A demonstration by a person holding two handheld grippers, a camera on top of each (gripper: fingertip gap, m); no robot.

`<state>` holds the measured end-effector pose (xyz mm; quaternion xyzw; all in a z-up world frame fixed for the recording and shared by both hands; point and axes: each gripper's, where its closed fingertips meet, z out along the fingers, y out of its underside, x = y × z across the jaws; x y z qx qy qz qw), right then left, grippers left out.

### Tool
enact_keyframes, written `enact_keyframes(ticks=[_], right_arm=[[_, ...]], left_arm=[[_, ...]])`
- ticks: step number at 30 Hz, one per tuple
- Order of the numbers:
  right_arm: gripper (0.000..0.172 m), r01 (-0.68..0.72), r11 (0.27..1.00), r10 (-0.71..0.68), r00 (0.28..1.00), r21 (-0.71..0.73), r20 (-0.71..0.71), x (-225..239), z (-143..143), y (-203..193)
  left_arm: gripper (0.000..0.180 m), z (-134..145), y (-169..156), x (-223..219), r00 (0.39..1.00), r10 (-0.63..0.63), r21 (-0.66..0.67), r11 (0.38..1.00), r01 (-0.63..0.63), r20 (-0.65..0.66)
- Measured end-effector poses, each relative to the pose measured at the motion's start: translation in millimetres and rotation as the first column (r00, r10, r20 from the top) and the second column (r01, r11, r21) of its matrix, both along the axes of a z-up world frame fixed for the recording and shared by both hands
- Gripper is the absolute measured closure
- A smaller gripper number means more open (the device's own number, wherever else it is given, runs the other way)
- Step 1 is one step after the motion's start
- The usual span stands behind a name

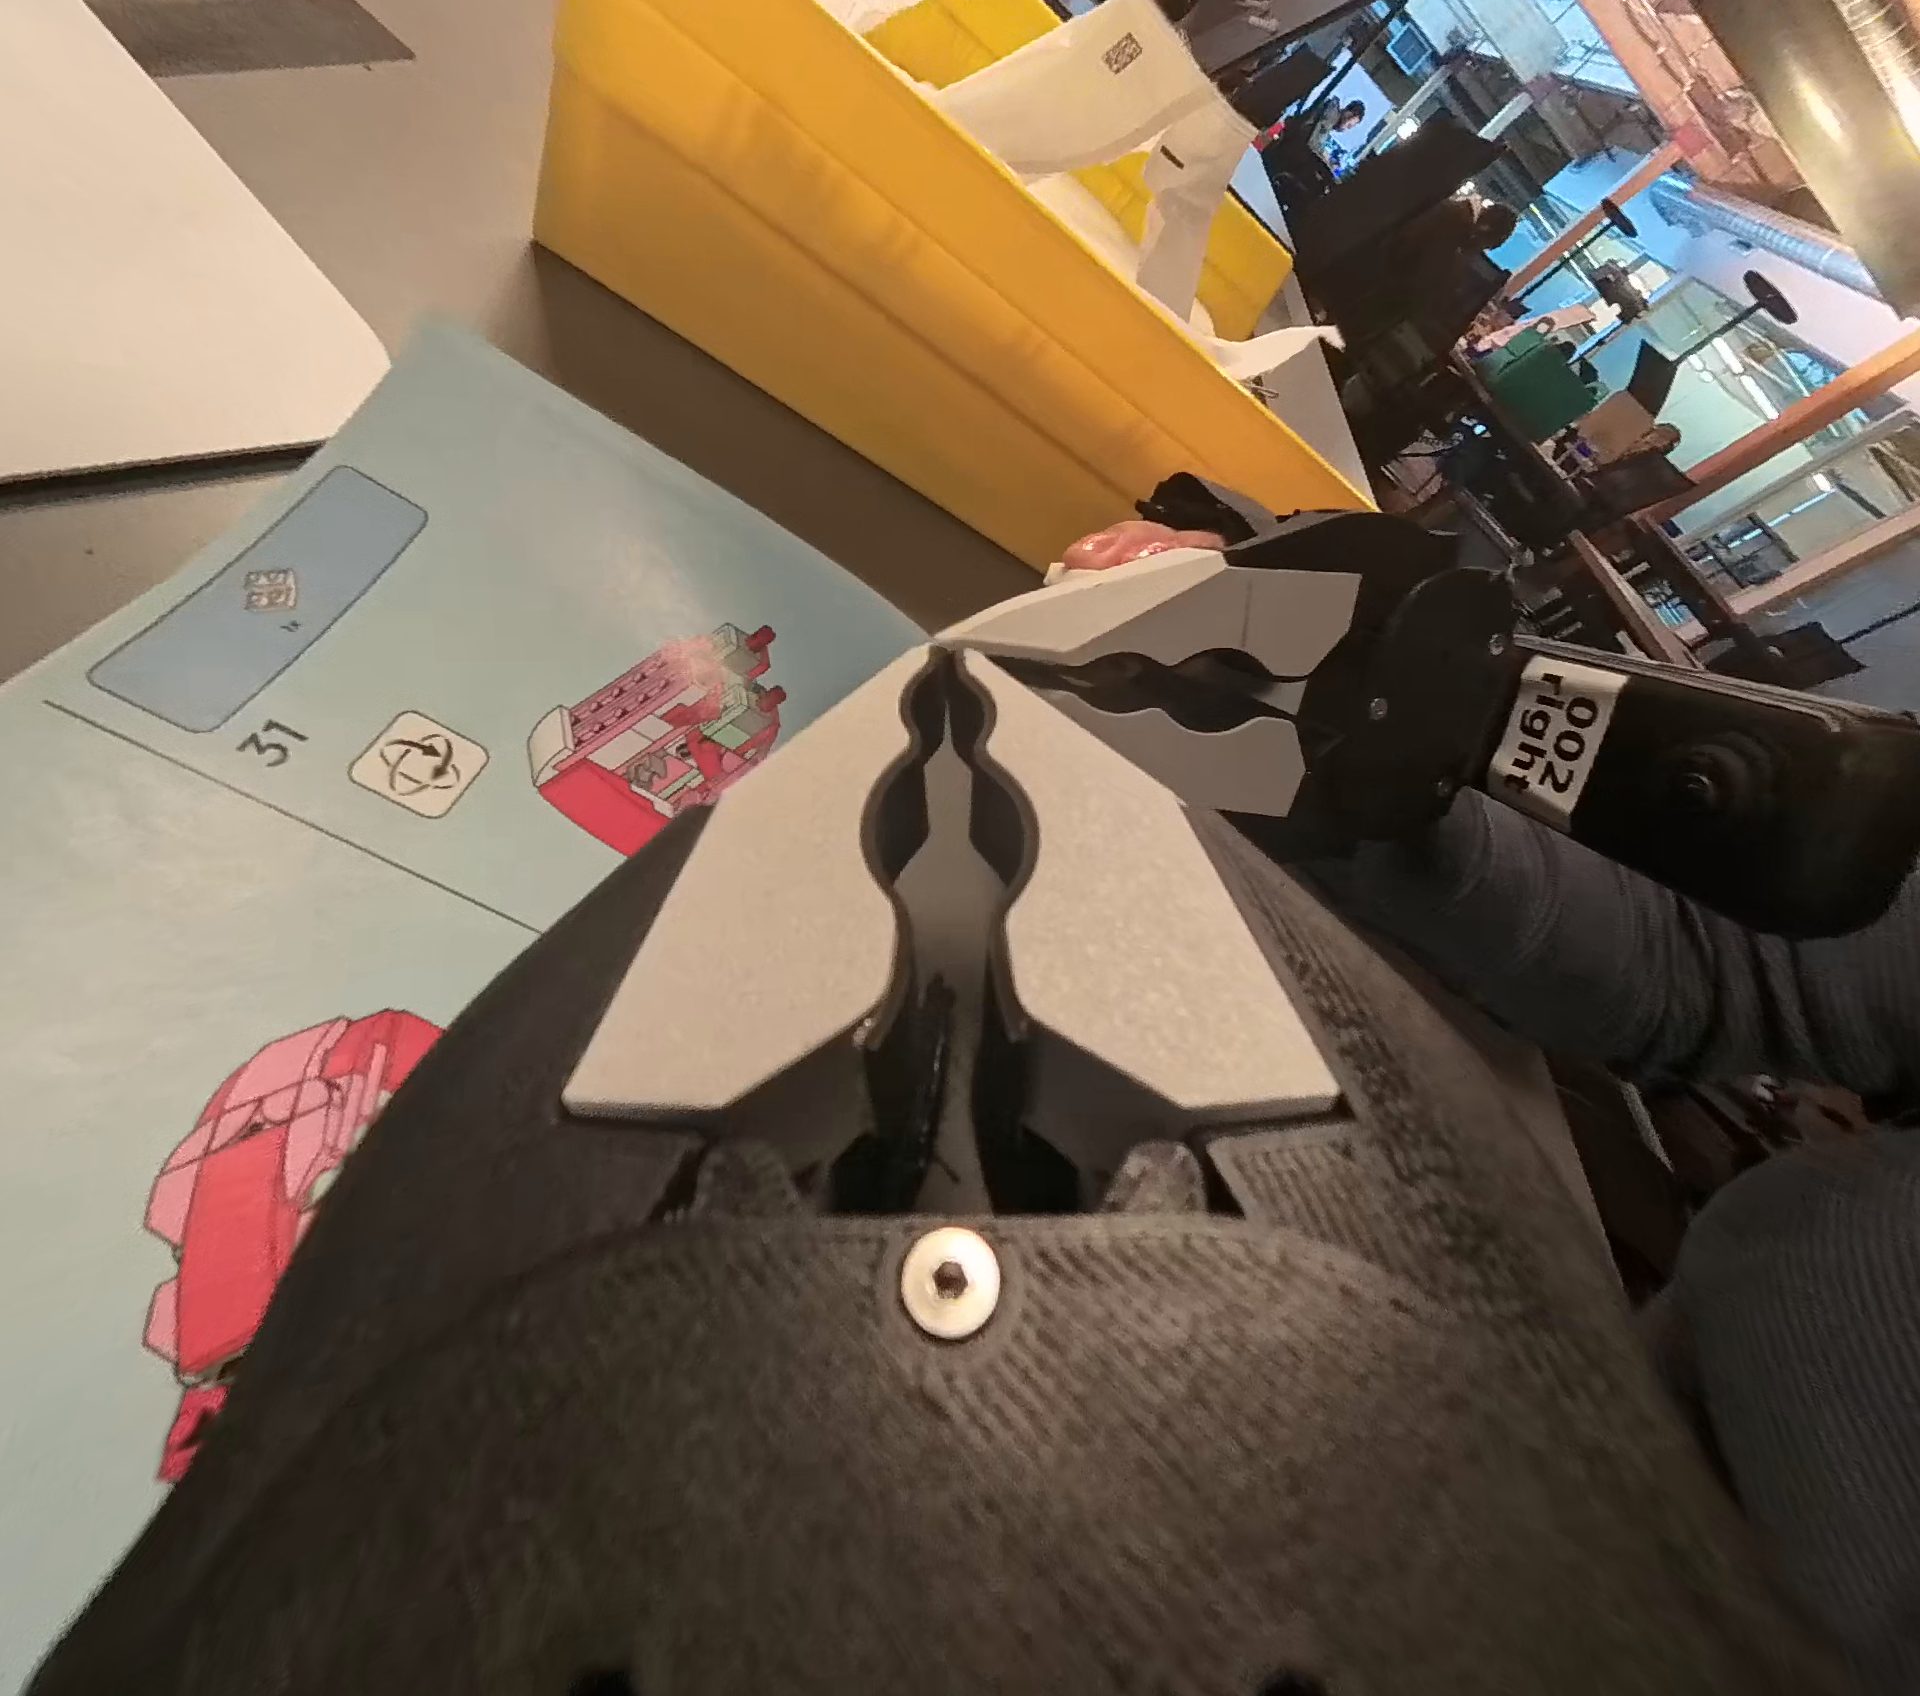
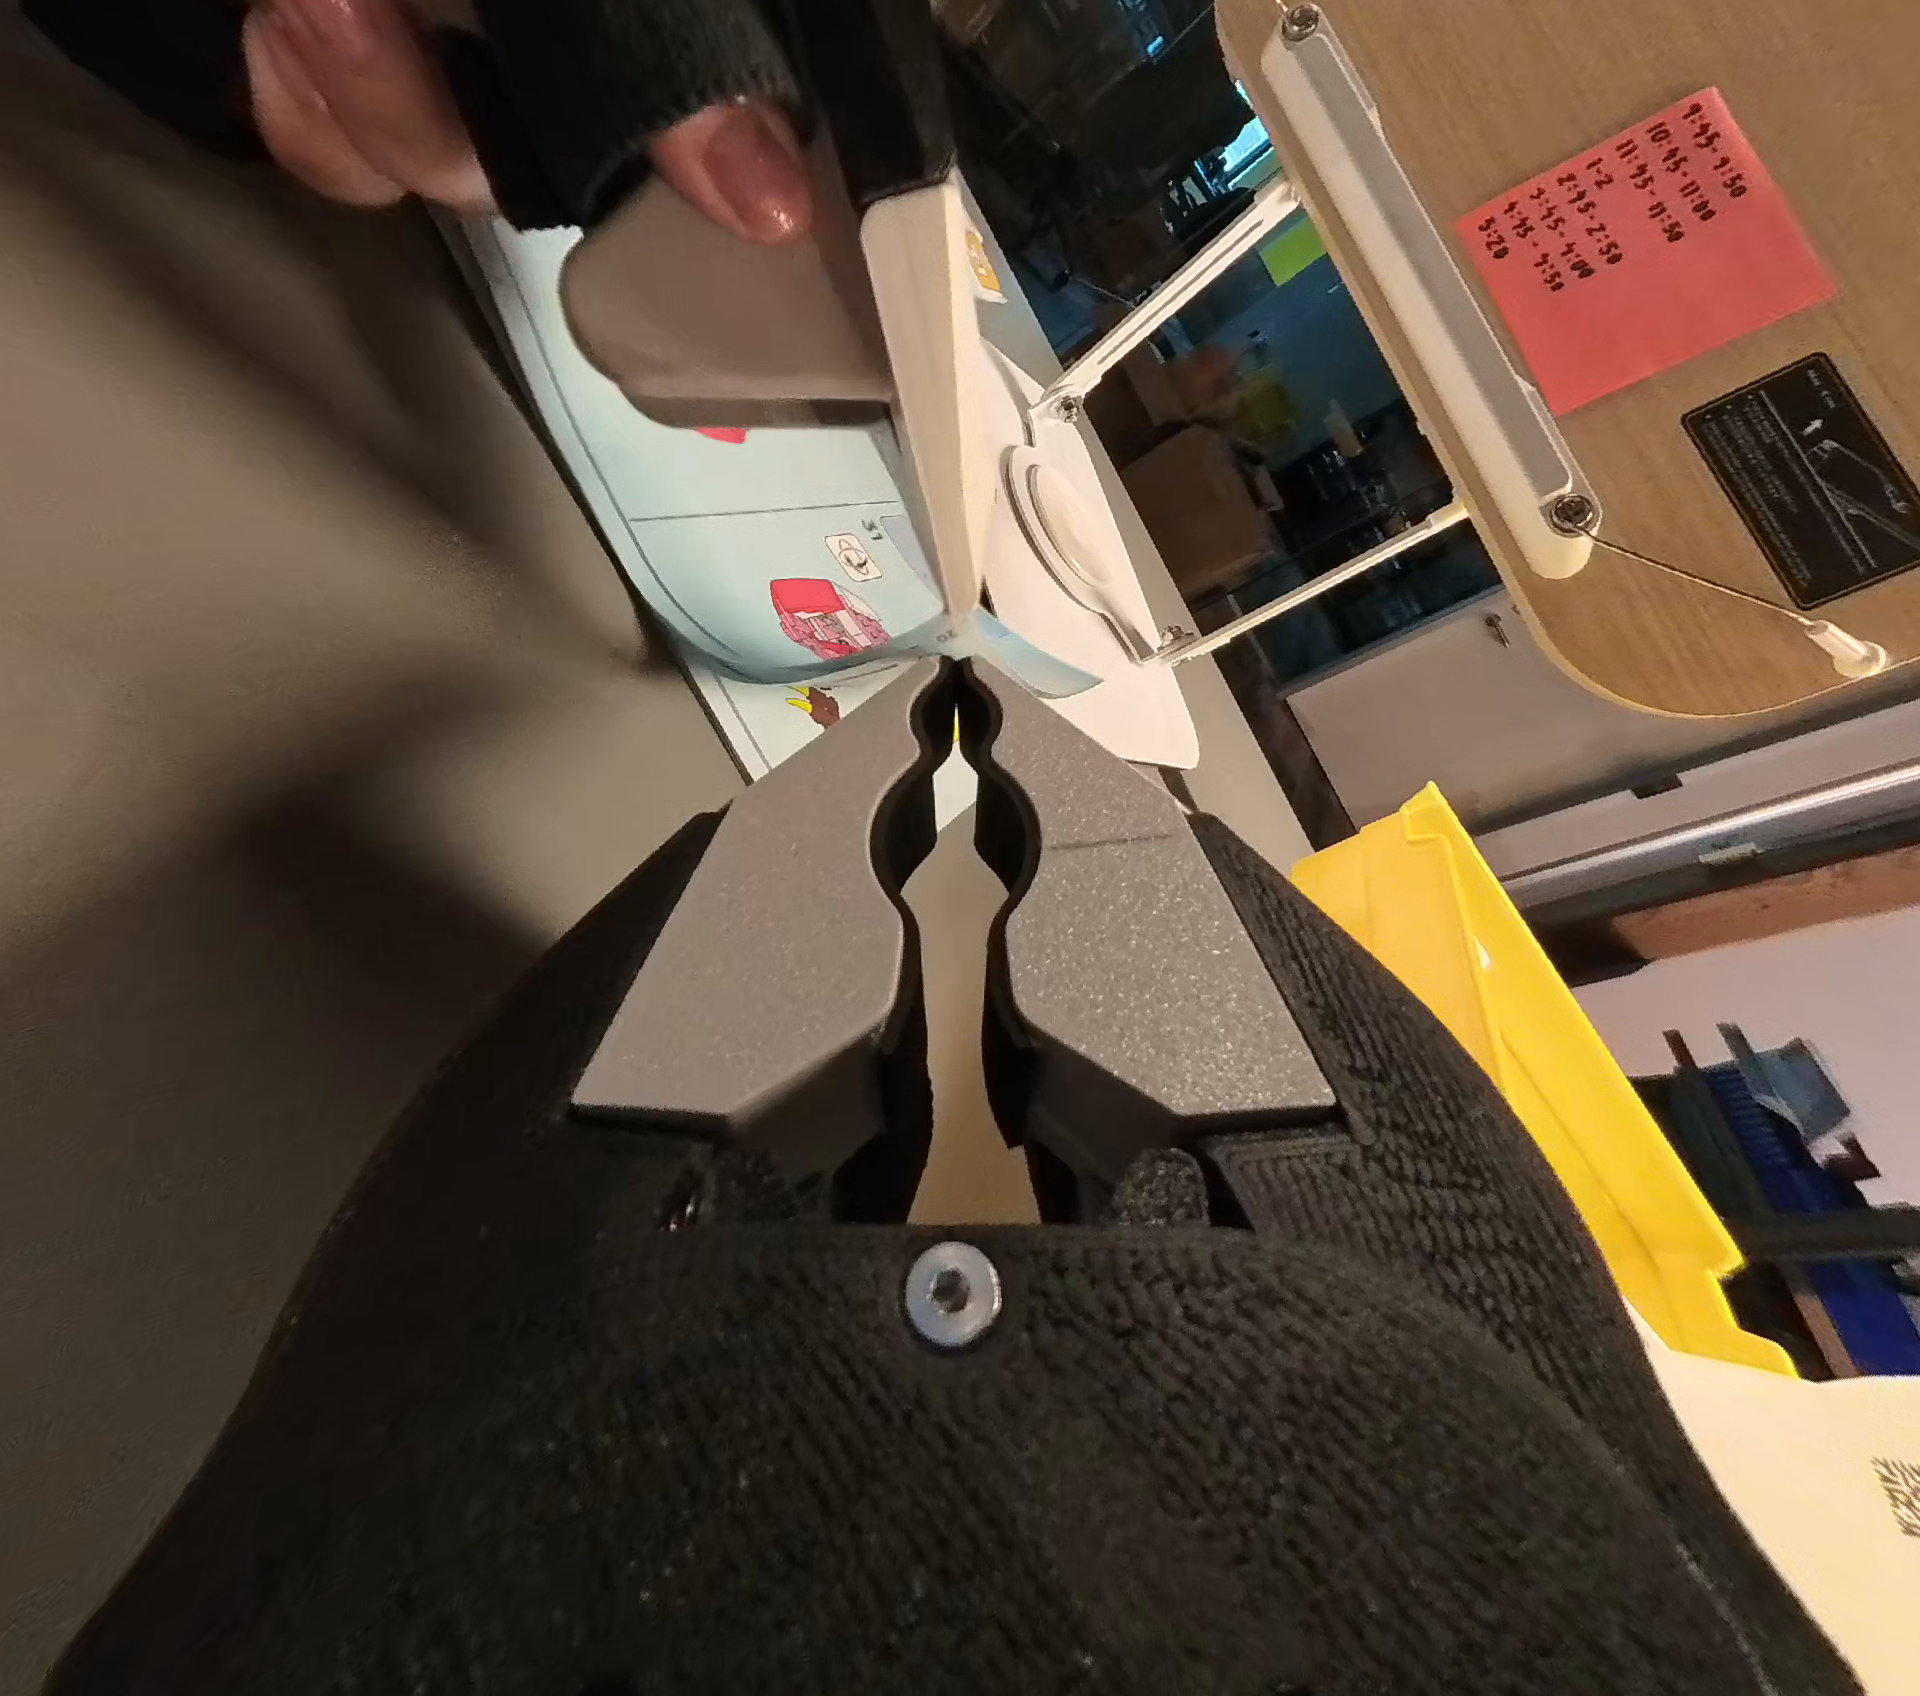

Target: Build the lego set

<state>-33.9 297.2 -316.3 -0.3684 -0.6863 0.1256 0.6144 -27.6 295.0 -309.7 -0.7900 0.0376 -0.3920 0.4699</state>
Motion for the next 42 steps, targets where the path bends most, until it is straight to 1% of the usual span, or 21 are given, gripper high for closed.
enact_keyframes(ticks=[6,9,11,14,15,17,19,21,24,26,27,28,30,32,33,34,35,36,38,40,42], right_arm=[[0.172,0.012,1.0,-0.012,1.0,0.0,0.007,0.3,-1.3,2.1],[0.172,0.022,1.0,-0.022,1.0,-0.006,0.014,0.7,-3.6,4.5],[0.172,0.027,0.999,-0.027,1.0,-0.02,0.011,1.3,-4.2,6.1],[0.172,0.033,0.999,-0.033,0.999,-0.013,0.013,2.3,-4.4,7.8],[0.172,0.038,0.999,-0.038,0.999,-0.008,0.016,2.8,-4.9,9.1],[0.172,0.045,0.999,-0.045,0.999,-0.009,0.015,3.4,-4.7,10.9],[0.172,0.05,0.999,-0.05,0.999,-0.01,0.018,3.3,-5.2,11.8],[0.172,0.056,0.998,-0.056,0.998,0.002,0.03,3.2,-6.9,12.2],[0.172,0.076,0.997,-0.077,0.995,0.026,0.057,3.6,-10.9,14.6],[0.172,0.094,0.994,-0.098,0.992,0.047,0.085,4.5,-15.7,17.6],[0.172,0.1,0.993,-0.106,0.99,0.065,0.089,5.2,-16.2,18.4],[0.172,0.101,0.992,-0.108,0.99,0.08,0.086,6.1,-16.0,18.1],[0.172,0.117,0.988,-0.125,0.988,0.097,0.088,8.9,-17.0,19.1],[0.172,0.143,0.982,-0.15,0.988,0.125,0.047,10.9,-10.3,21.7],[0.172,0.157,0.979,-0.161,0.987,0.129,0.023,12.1,-6.3,22.6],[0.172,0.177,0.976,-0.178,0.984,0.129,0.002,14.0,-2.7,24.2],[0.166,0.195,0.973,-0.194,0.981,0.127,-0.02,16.3,1.0,25.4],[0.156,0.213,0.97,-0.21,0.977,0.116,-0.043,18.5,5.0,26.4],[0.148,0.245,0.967,-0.238,0.967,0.075,-0.088,23.7,12.2,27.6],[0.15,0.263,0.965,-0.258,0.956,0.021,-0.14,29.1,21.1,26.0],[0.158,0.226,0.969,-0.24,0.957,-0.104,-0.161,26.1,24.6,11.6]], left_arm=[[0.18,1.5,0.4,-10.5,0.998,0.044,0.005,0.999,-0.044,-0.034],[0.18,5.2,-4.2,-24.9,0.995,0.09,-0.004,0.996,-0.091,-0.052],[0.18,13.3,-11.9,-45.9,0.985,0.167,-0.021,0.986,-0.168,-0.04],[0.18,12.7,-38.1,-93.4,0.927,0.329,-0.062,0.937,-0.344,-0.18],[0.18,10.8,-51.1,-109.1,0.895,0.382,-0.077,0.91,-0.408,-0.23],[0.18,2.5,-81.9,-139.9,0.805,0.467,-0.11,0.837,-0.535,-0.365],[0.18,-2.7,-114.8,-166.8,0.699,0.523,-0.127,0.75,-0.65,-0.488],[0.18,-7.3,-148.7,-190.4,0.577,0.546,-0.138,0.642,-0.754,-0.607],[0.18,-17.8,-193.0,-213.0,0.409,0.492,-0.143,0.491,-0.859,-0.768],[0.18,-25.8,-215.1,-218.2,0.336,0.423,-0.153,0.409,-0.9,-0.842],[0.18,-28.1,-223.3,-218.2,0.31,0.393,-0.155,0.378,-0.913,-0.866],[0.177,-26.6,-226.4,-217.2,0.284,0.394,-0.136,0.363,-0.922,-0.874],[0.16,-20.1,-226.1,-209.4,0.27,0.424,-0.107,0.369,-0.923,-0.864],[0.143,-8.8,-227.8,-204.4,0.233,0.447,-0.05,0.385,-0.922,-0.864],[0.134,-2.0,-226.5,-201.2,0.223,0.469,-0.014,0.407,-0.913,-0.855],[0.13,5.8,-221.5,-194.8,0.231,0.505,0.024,0.448,-0.894,-0.832],[0.128,14.6,-215.4,-186.4,0.247,0.549,0.068,0.49,-0.869,-0.798],[0.126,24.1,-209.9,-176.2,0.268,0.598,0.116,0.524,-0.844,-0.755],[0.126,39.4,-198.0,-146.3,0.347,0.667,0.209,0.606,-0.768,-0.659],[0.128,46.4,-189.6,-114.0,0.442,0.698,0.292,0.669,-0.684,-0.563],[0.128,45.5,-187.5,-86.6,0.521,0.697,0.357,0.708,-0.609,-0.492]])
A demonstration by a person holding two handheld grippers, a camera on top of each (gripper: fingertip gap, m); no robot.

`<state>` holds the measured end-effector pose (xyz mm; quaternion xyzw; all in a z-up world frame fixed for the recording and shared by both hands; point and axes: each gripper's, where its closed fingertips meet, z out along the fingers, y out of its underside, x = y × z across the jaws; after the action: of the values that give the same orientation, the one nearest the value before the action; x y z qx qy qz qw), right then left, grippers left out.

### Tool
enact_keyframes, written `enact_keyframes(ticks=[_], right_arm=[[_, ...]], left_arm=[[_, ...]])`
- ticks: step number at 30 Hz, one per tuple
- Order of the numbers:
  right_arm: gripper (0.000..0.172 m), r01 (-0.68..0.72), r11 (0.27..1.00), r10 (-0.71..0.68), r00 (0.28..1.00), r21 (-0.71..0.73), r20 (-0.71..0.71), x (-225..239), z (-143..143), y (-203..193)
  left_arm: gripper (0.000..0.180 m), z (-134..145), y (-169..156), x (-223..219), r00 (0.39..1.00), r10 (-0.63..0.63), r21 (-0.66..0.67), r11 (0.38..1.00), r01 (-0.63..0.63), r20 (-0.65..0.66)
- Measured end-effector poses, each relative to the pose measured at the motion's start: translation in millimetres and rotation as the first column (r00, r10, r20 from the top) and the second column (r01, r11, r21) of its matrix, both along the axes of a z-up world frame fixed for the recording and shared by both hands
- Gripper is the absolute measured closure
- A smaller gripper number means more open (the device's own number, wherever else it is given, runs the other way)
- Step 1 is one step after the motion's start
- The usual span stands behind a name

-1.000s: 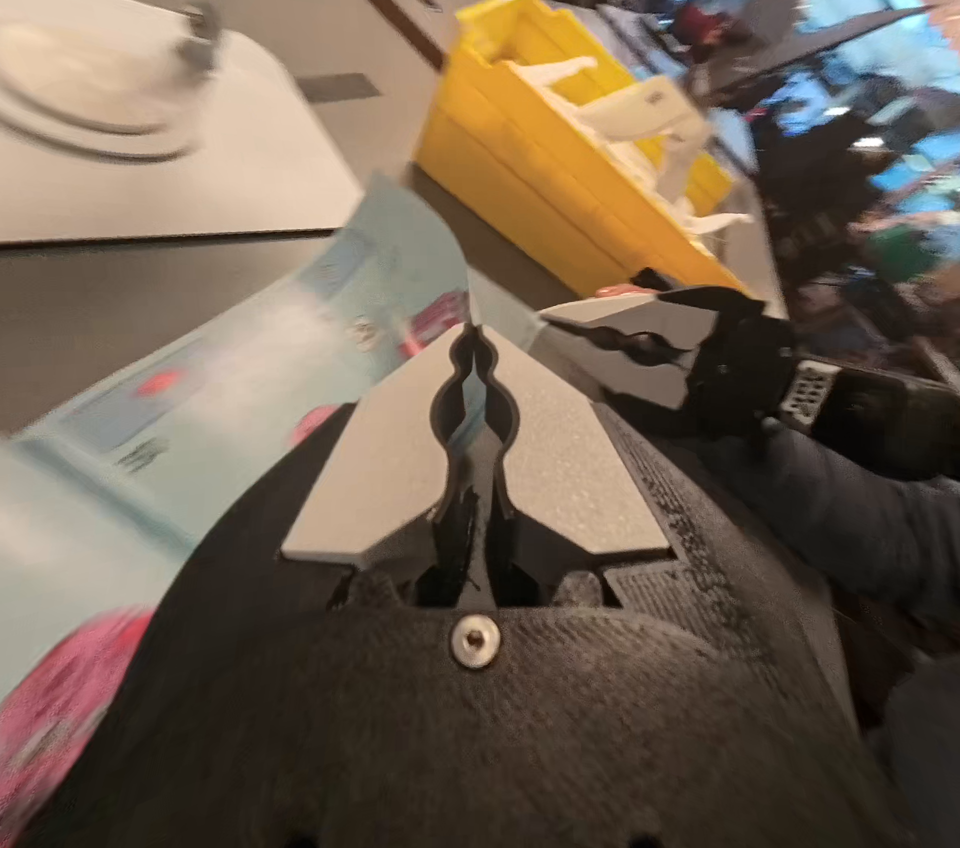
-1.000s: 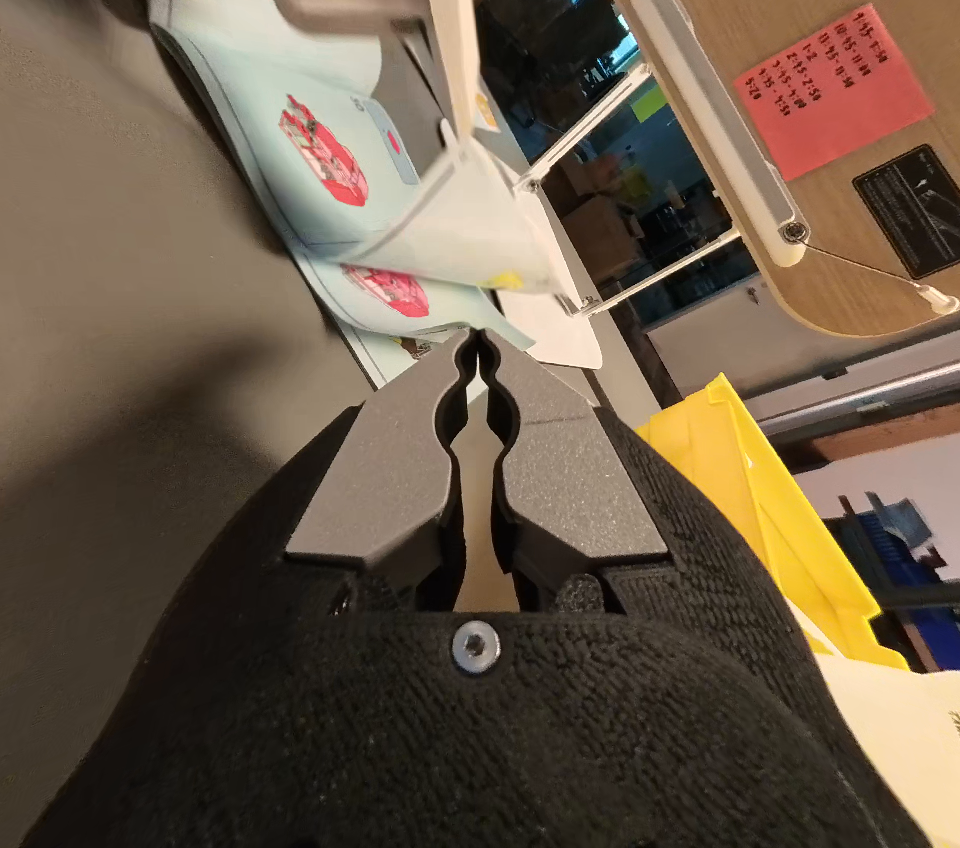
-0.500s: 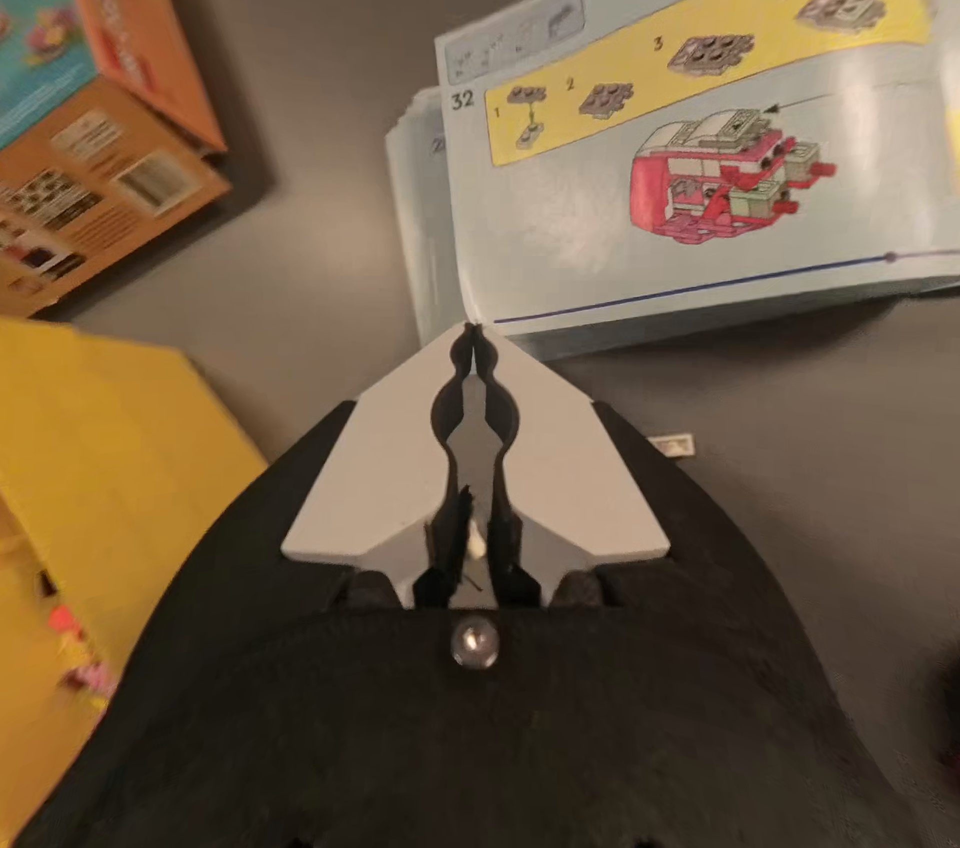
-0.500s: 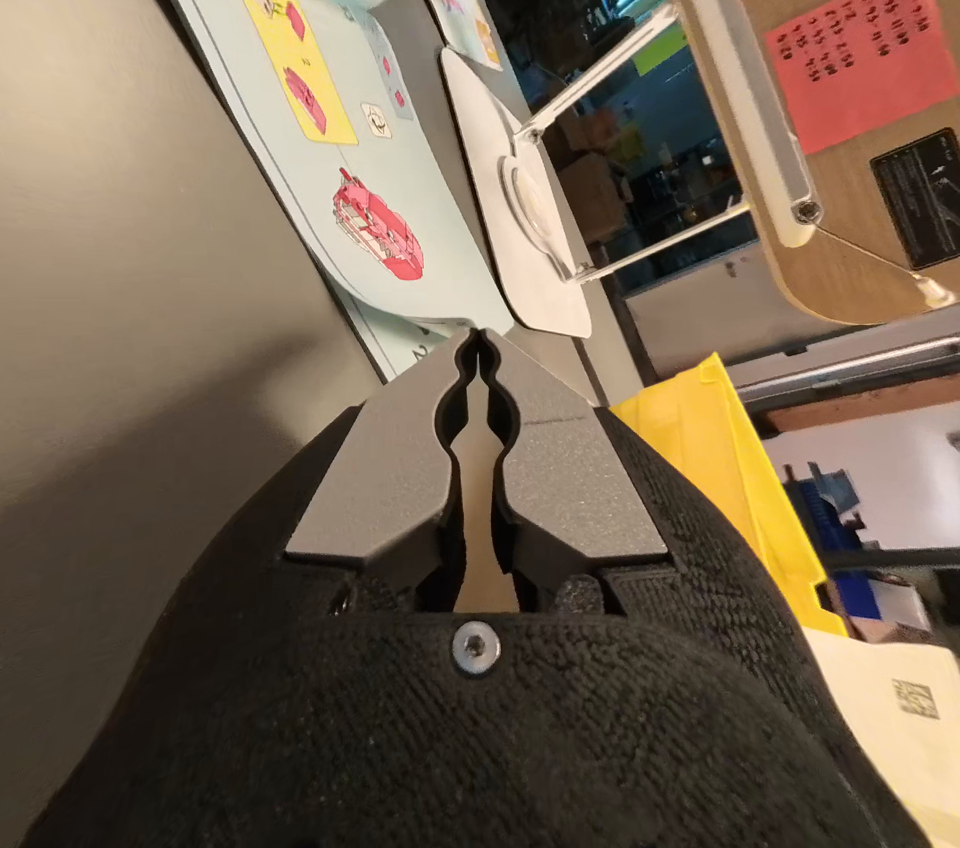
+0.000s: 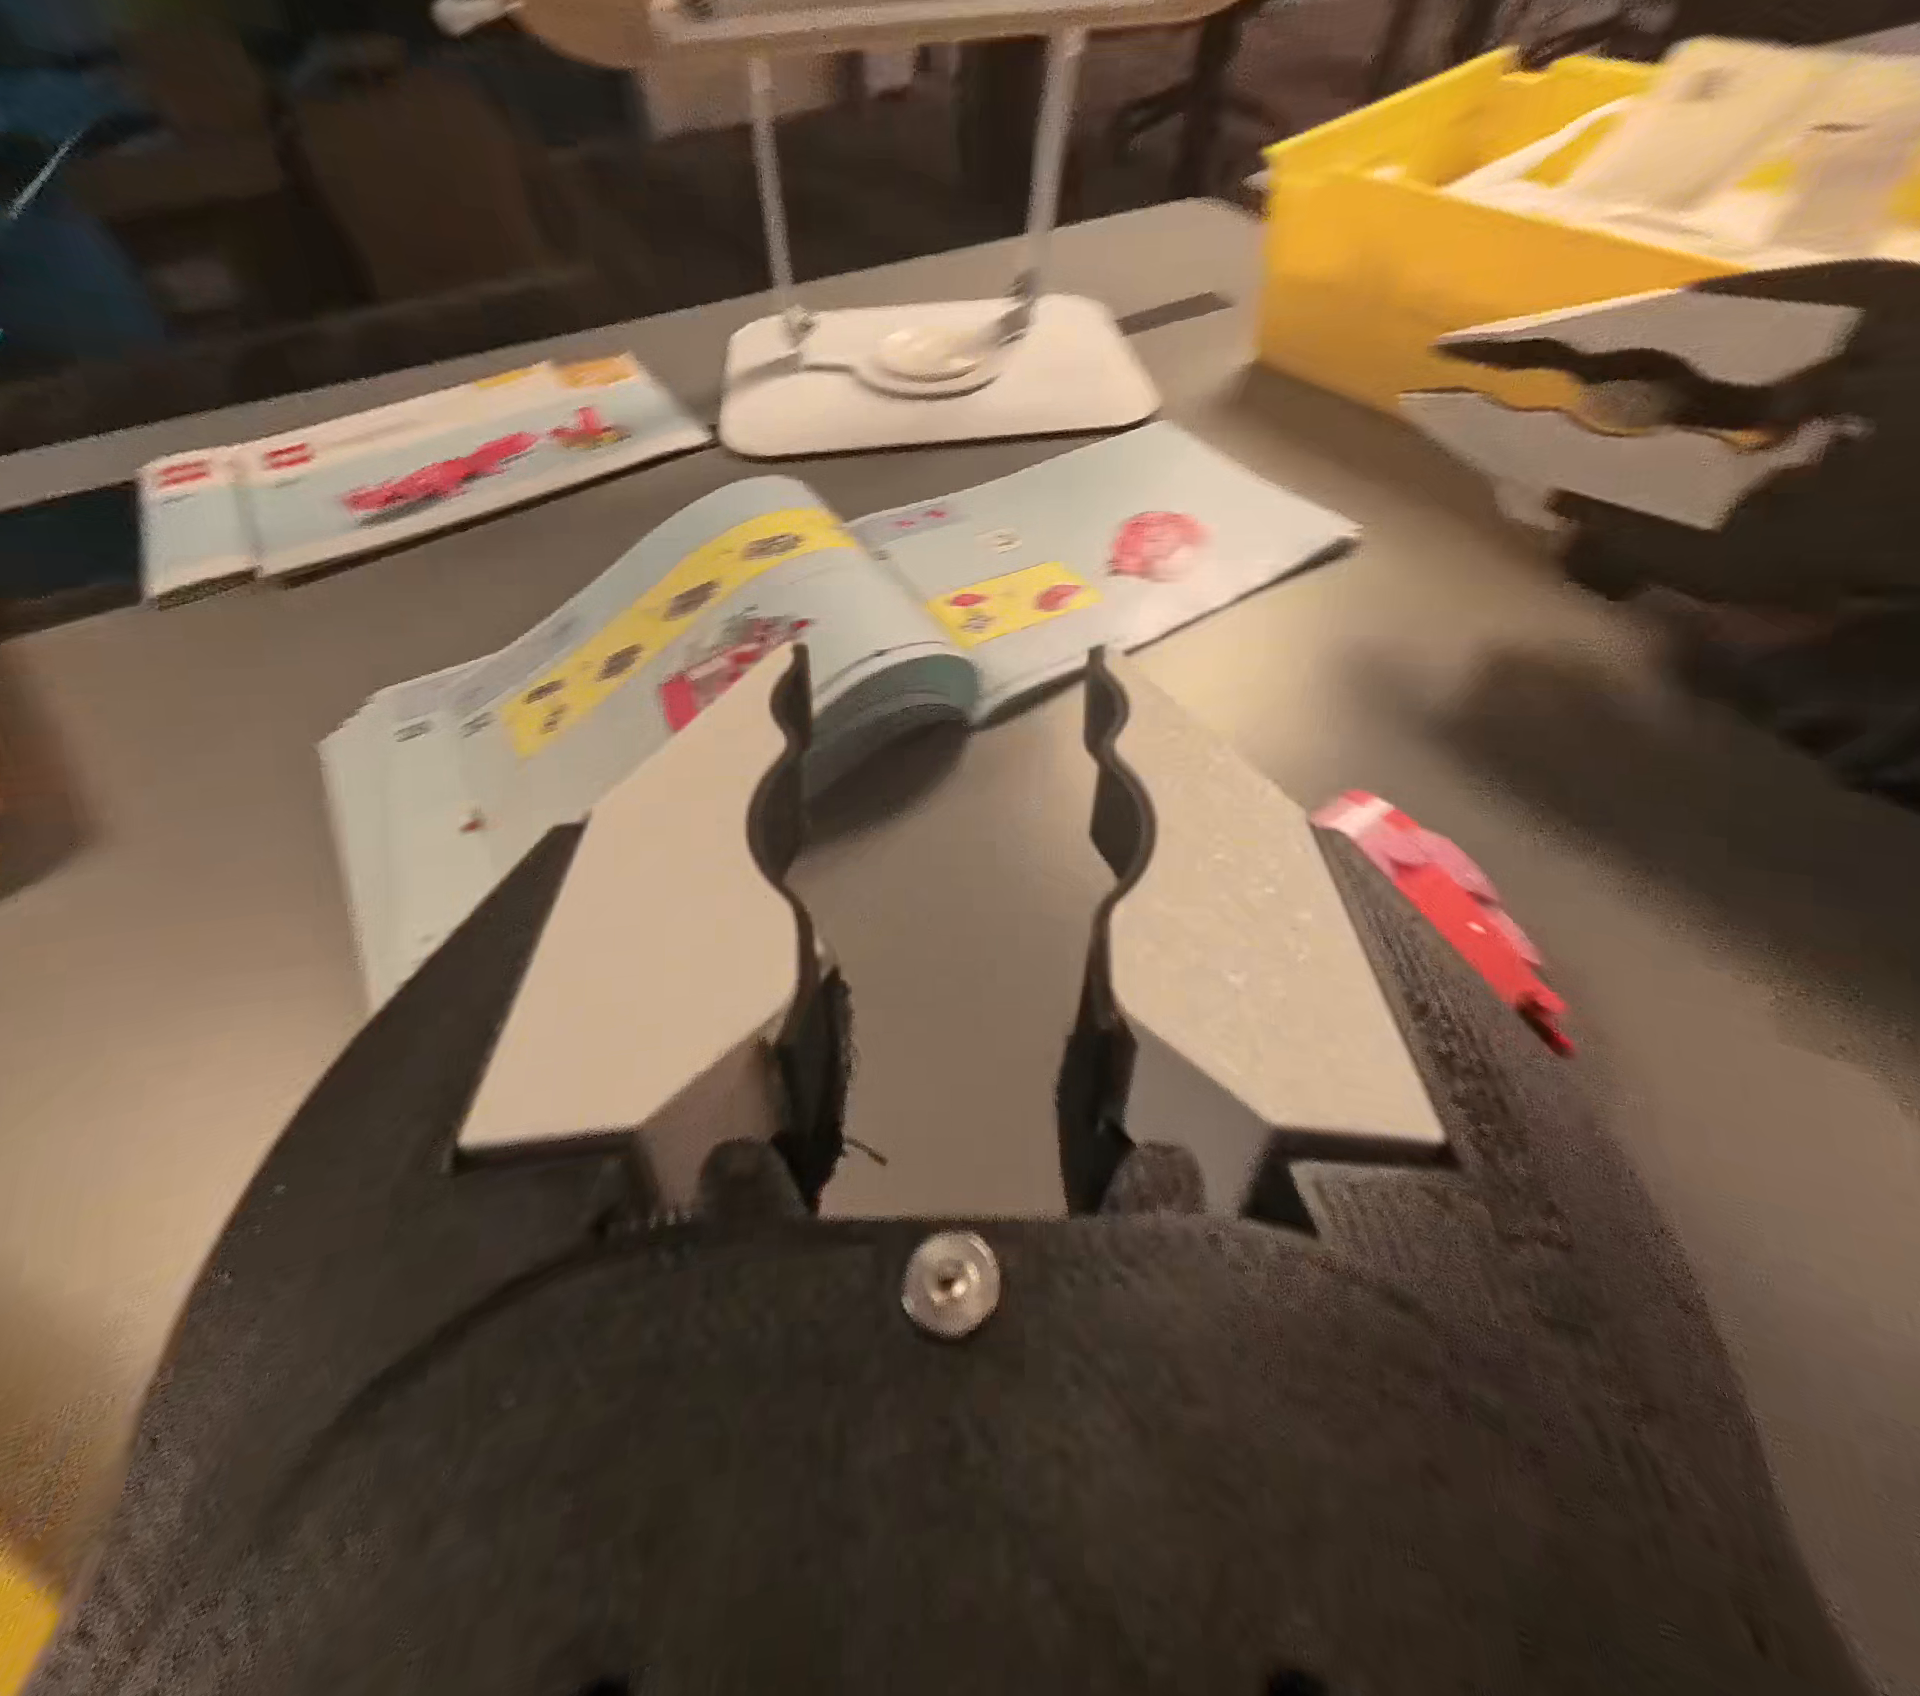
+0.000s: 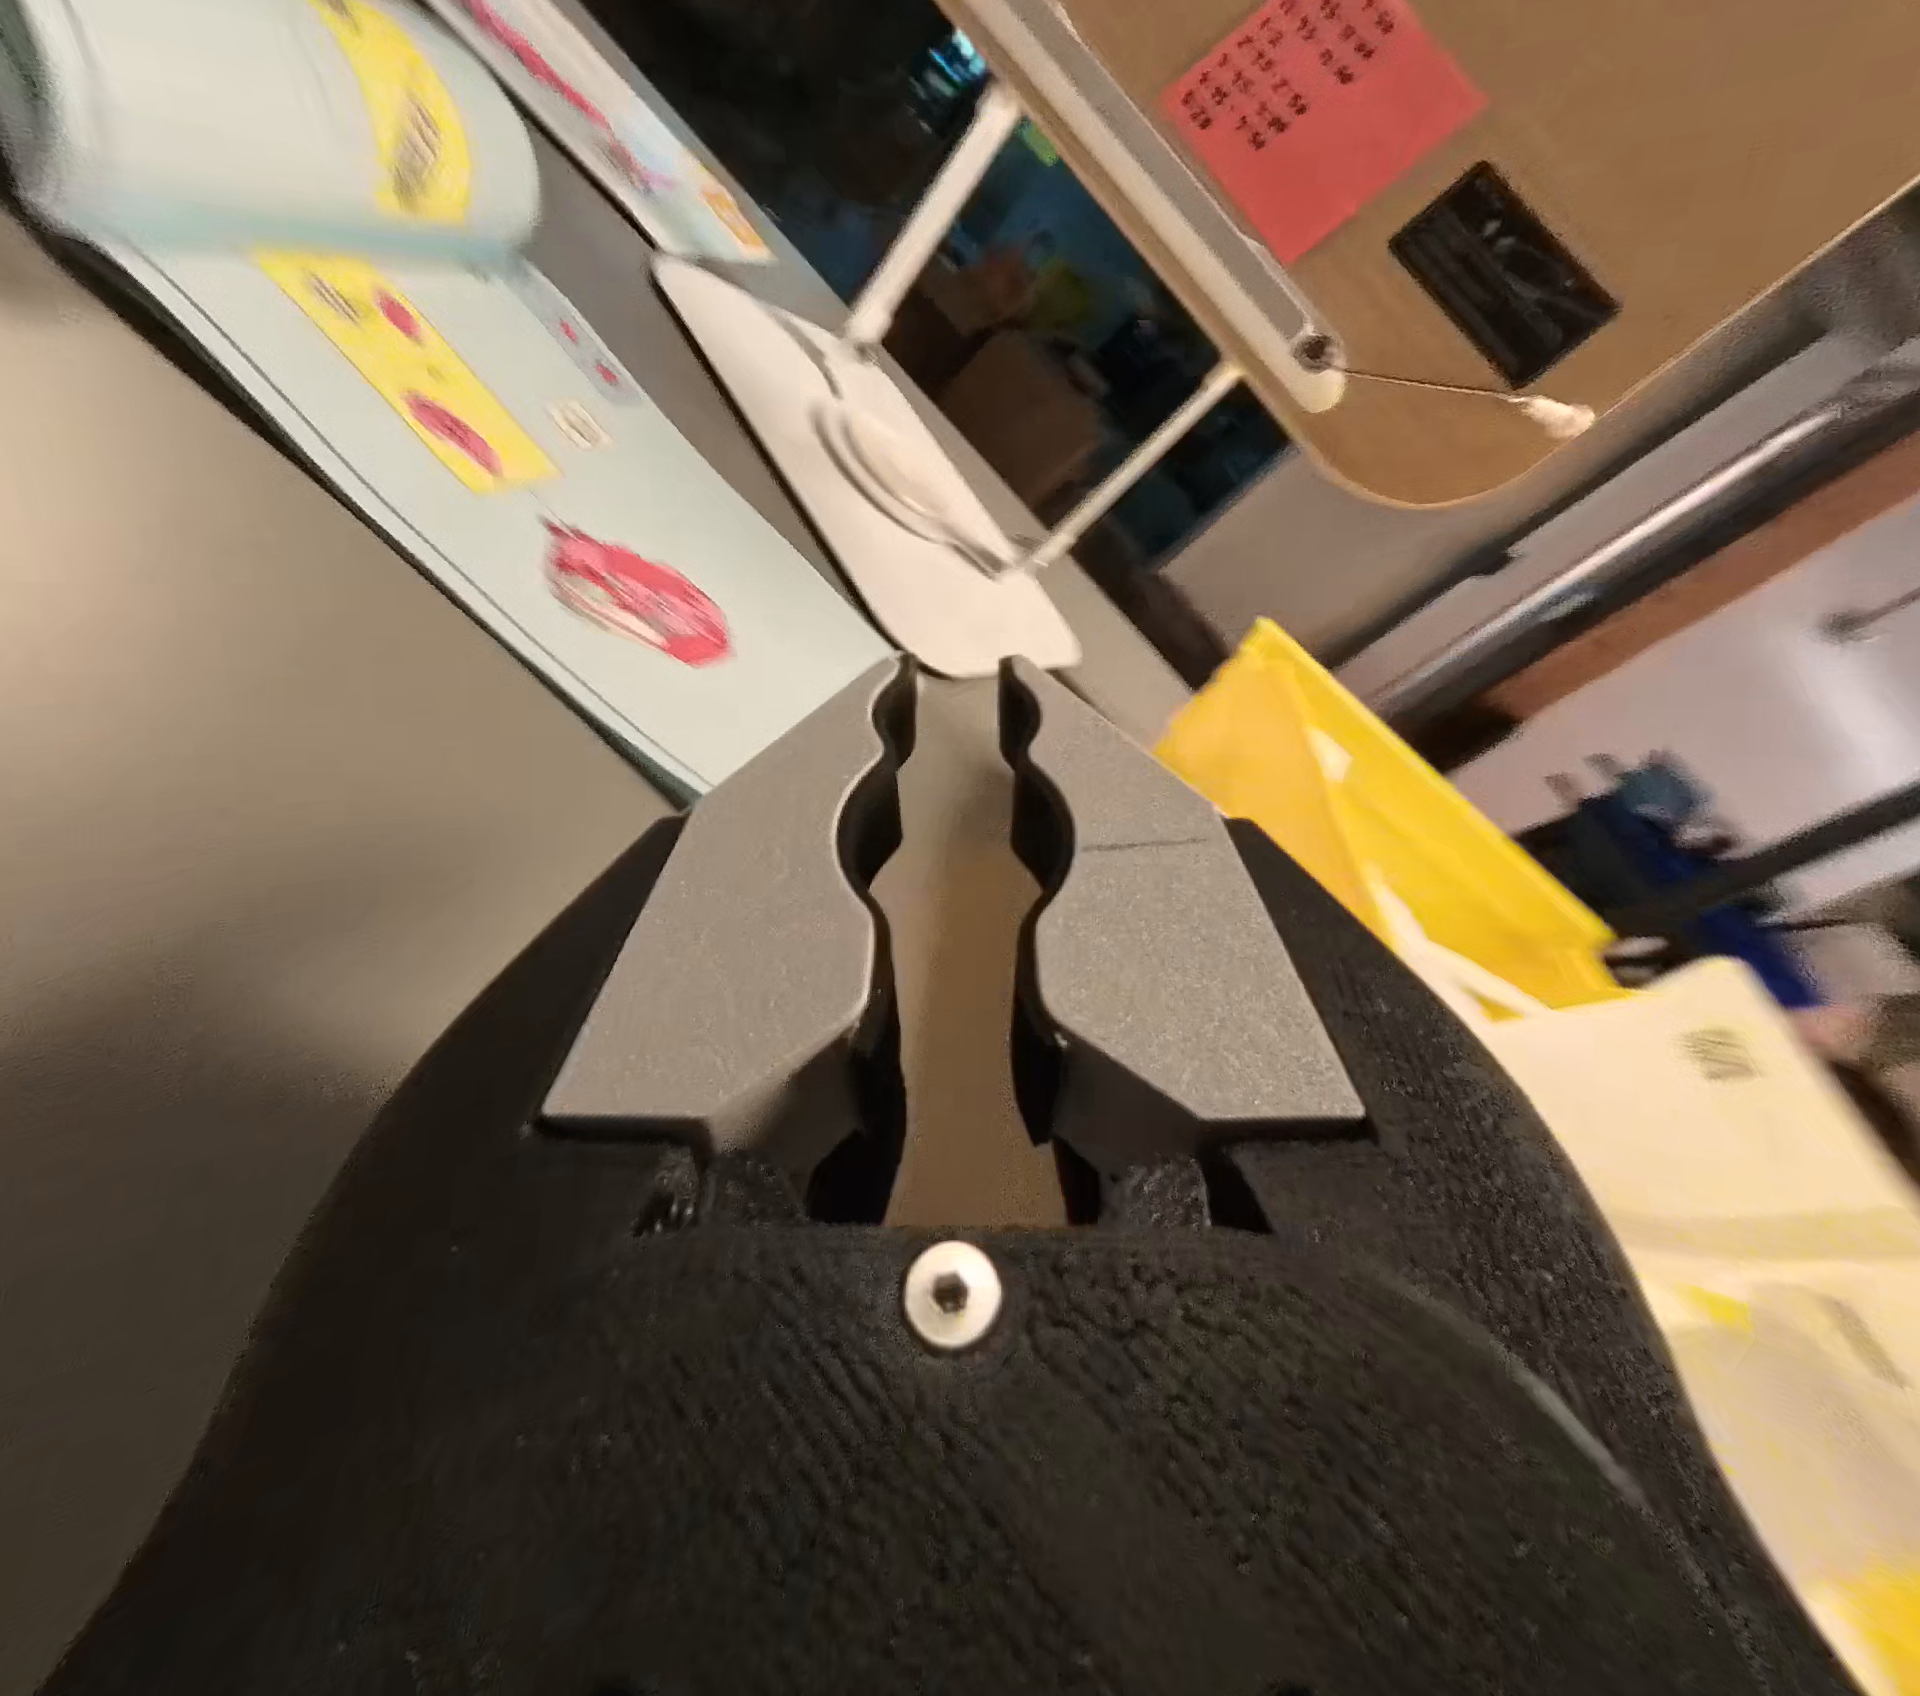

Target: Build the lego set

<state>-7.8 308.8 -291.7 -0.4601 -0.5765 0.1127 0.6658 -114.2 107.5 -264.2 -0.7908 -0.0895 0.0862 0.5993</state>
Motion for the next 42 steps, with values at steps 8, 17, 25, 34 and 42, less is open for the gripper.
enact_keyframes(ticks=[8,17,25,34,42], right_arm=[[0.159,-0.301,0.647,0.414,0.91,-0.7,-0.009,-116.9,-18.6,-101.8],[0.138,-0.099,0.501,0.5,0.844,-0.86,0.194,-173.3,-68.9,-117.4],[0.142,-0.171,0.667,0.51,0.814,-0.725,0.277,-173.5,-75.3,-117.7],[0.133,-0.369,0.663,0.217,0.927,-0.652,-0.305,-103.0,44.2,-73.9],[0.131,-0.231,0.863,-0.062,0.834,-0.45,-0.548,-9.6,51.8,-59.6]], left_arm=[[0.136,-5.0,-13.2,40.8,0.966,-0.122,0.14,0.978,0.157,-0.228],[0.139,-7.7,-9.2,44.6,0.954,-0.152,0.138,0.972,0.192,-0.259],[0.138,-5.1,-8.7,46.9,0.961,-0.166,0.171,0.963,0.206,-0.219],[0.135,0.7,-13.0,39.2,0.975,-0.152,0.24,0.952,0.188,-0.161],[0.135,0.4,-13.9,45.8,0.967,-0.175,0.243,0.945,0.218,-0.187]])
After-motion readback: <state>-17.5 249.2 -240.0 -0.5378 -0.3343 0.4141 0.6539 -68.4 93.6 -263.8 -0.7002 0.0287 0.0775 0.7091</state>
